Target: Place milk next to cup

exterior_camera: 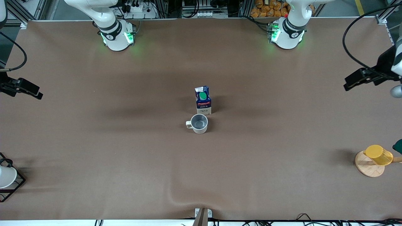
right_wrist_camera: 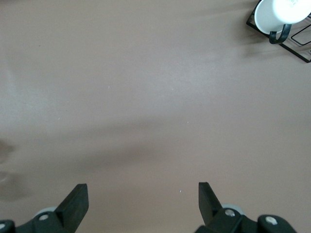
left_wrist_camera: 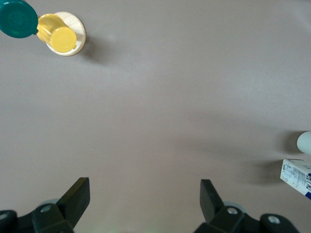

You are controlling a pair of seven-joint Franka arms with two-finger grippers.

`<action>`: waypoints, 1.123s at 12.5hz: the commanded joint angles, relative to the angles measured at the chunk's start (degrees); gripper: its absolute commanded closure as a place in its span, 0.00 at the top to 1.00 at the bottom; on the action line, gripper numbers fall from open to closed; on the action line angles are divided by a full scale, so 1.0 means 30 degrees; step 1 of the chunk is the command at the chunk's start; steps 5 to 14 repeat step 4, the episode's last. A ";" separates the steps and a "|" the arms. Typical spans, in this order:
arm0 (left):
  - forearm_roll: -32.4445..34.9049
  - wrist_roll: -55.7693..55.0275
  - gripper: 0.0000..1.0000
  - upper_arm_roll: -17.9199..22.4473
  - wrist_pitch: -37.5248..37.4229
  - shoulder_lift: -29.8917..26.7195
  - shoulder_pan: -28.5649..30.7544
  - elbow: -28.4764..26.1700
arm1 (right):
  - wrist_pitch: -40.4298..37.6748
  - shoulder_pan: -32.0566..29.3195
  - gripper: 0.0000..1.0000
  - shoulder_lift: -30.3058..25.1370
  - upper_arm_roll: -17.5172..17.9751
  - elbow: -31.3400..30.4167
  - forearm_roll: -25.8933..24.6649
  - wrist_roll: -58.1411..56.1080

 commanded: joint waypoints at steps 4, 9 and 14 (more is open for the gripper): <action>-0.0162 0.0101 1.00 0.0736 0.0348 -0.0585 -0.0897 -0.0612 | -0.0248 -0.0372 1.00 0.0142 0.0303 0.0286 -0.0335 0.0200; -0.0162 0.0101 1.00 0.0736 0.0348 -0.0585 -0.0897 -0.0612 | -0.0248 -0.0372 1.00 0.0142 0.0303 0.0286 -0.0335 0.0200; -0.0162 0.0101 1.00 0.0736 0.0348 -0.0585 -0.0897 -0.0612 | -0.0248 -0.0372 1.00 0.0142 0.0303 0.0286 -0.0335 0.0200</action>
